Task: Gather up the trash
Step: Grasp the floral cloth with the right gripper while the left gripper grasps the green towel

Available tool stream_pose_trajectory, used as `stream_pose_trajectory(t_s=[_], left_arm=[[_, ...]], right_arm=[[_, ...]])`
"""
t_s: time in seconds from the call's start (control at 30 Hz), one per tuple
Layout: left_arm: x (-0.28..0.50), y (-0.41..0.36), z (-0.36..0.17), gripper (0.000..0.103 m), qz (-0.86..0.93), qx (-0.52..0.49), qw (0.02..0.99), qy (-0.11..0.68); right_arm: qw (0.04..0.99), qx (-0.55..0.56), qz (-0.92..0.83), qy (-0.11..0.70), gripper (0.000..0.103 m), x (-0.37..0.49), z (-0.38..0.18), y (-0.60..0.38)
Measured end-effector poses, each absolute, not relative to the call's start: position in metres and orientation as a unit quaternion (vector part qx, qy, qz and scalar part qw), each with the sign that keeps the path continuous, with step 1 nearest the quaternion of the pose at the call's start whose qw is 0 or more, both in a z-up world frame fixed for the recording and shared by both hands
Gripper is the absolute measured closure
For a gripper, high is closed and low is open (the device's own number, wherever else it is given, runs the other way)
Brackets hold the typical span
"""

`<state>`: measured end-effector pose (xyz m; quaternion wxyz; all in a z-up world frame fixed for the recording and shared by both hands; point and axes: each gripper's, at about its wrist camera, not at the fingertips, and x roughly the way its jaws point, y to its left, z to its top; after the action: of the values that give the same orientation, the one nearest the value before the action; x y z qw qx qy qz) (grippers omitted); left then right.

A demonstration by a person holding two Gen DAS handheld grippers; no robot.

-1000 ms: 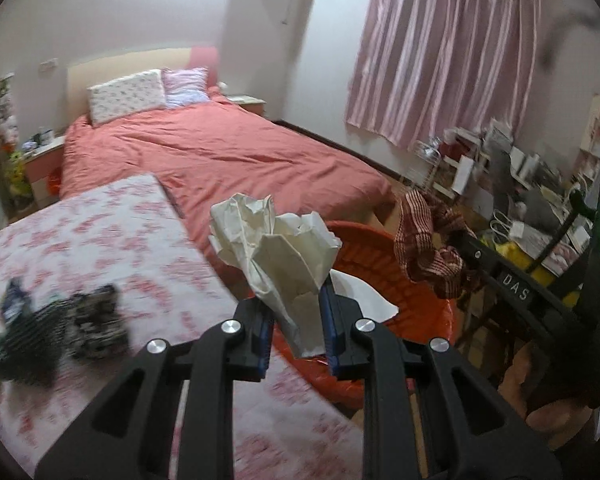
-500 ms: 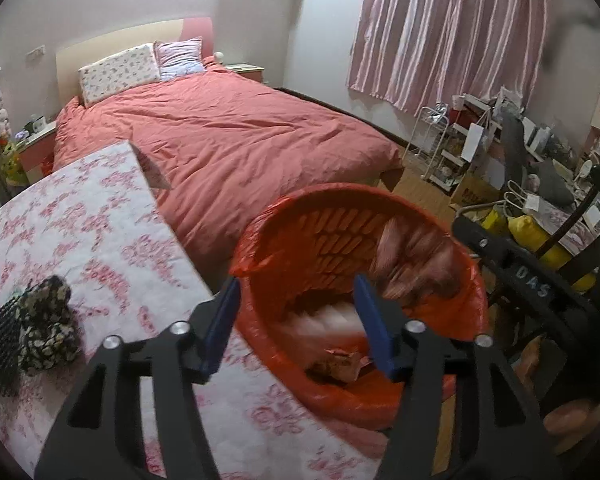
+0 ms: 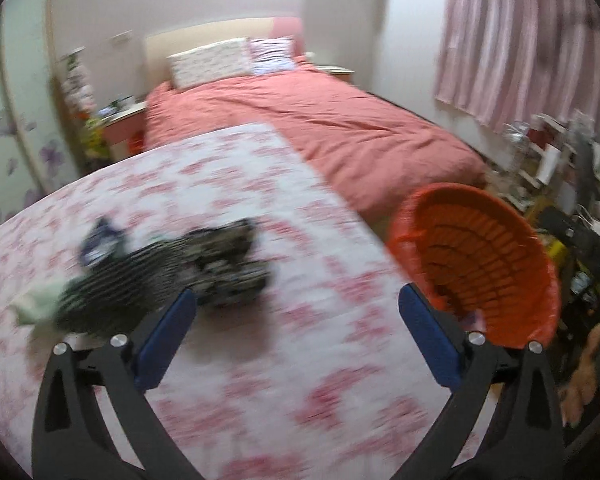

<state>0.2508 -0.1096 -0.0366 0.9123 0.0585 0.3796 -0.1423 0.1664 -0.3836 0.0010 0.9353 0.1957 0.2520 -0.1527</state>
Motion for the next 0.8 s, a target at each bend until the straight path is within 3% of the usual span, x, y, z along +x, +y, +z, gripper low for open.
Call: stream_pose_trajectory(t_s=[0.33,0.47,0.8], left_arm=[[0.243,0.008,-0.031,0.004,-0.041,0.025,0.928,0.37],[0.242,0.048,-0.029,0.004,-0.011,0.014,0.933,0.359],[0.245,0.119,-0.04,0.004,0.036,-0.027,0.932,0.361]], right_arm=[[0.942,0.147,-0.072,0.292,0.028,0.187,-0.002,-0.313],[0.941,0.131,-0.052,0.307,0.019,0.197,-0.006,-0.284],[0.936,0.126,-0.004,0.33,0.019,0.227,-0.014,-0.23]])
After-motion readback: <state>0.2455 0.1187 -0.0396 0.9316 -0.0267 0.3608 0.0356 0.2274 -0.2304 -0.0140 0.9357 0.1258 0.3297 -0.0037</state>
